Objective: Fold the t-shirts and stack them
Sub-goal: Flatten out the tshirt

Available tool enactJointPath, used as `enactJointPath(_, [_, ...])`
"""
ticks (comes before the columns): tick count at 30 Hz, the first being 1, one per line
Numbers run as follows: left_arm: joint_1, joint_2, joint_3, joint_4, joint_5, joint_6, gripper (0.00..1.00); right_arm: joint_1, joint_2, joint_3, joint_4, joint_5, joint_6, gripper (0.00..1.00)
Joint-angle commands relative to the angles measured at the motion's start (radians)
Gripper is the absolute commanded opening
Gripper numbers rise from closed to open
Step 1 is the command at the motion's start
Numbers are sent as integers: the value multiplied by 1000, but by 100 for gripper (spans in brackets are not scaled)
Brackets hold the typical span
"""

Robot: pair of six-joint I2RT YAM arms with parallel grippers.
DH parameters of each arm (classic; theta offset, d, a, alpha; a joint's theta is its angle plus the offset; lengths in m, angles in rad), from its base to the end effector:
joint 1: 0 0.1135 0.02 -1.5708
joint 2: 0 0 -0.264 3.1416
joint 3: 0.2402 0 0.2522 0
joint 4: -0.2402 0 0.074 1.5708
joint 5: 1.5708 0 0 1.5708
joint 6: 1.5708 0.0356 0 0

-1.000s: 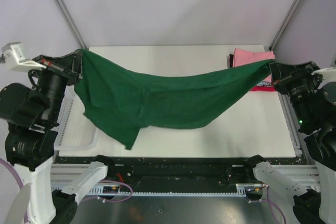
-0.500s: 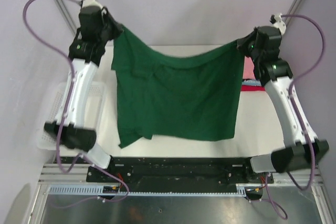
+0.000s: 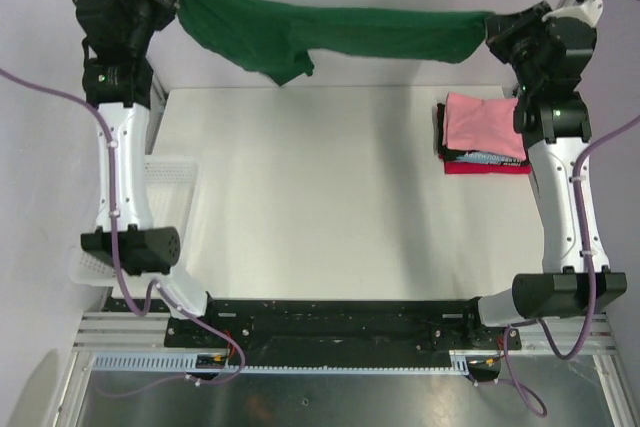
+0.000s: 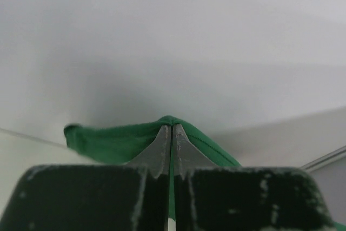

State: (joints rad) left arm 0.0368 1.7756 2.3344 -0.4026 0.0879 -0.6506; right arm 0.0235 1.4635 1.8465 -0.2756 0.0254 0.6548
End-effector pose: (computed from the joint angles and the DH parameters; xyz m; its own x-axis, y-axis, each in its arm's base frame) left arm 0.3576 0.0100 0.5698 0.0934 -0.6003 -0.7943 0.1340 0.7981 -0.5874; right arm 0.3054 0.0063 0.5349 0.0861 0.6110 -0.7869 -0.0639 0.7916 0.6077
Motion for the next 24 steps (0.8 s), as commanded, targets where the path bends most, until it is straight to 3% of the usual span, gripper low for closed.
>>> enactJointPath(1, [22, -170, -306, 63, 38, -18, 0, -30, -56, -215, 15, -109, 29, 0])
enactJointPath(7, [35, -354, -888, 62, 39, -28, 0, -40, -91, -598, -73, -195, 6, 0])
enactJointPath(13, [37, -392, -1324, 63, 59, -58, 0, -39, 44, -856, -106, -285, -51, 0])
enactJointPath(17, [37, -347, -1448, 64, 56, -42, 0, -39, 159, -909, -133, -295, -72, 0])
enactJointPath(24, [38, -346, -1492, 62, 28, -2, 0, -39, 180, -941, -151, -222, -87, 0])
